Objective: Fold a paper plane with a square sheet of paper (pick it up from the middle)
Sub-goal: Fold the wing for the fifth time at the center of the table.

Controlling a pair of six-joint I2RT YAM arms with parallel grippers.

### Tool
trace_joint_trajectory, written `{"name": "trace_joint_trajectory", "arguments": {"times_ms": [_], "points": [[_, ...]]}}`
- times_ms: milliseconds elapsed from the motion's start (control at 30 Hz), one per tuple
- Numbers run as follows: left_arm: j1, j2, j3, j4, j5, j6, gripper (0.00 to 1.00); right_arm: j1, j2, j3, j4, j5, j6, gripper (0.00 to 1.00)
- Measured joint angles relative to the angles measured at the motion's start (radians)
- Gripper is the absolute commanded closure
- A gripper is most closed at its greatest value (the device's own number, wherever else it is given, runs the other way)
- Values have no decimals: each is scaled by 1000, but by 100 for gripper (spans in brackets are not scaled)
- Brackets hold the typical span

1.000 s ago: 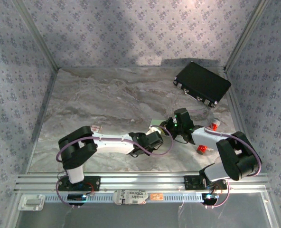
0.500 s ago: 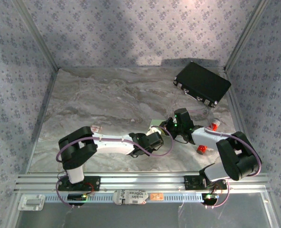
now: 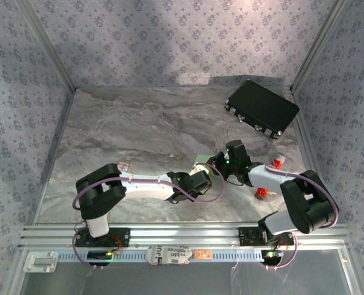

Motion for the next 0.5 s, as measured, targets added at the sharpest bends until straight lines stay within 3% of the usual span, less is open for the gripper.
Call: {"name": "trace_joint_trajectory", "arguments": {"times_ms": [233,500], "points": [[0,0,0,0,-5,0,75,0,0,0,0,0,0,92],[0,0,0,1,-11,7,82,-2,0,0,0,0,0,92]]}}
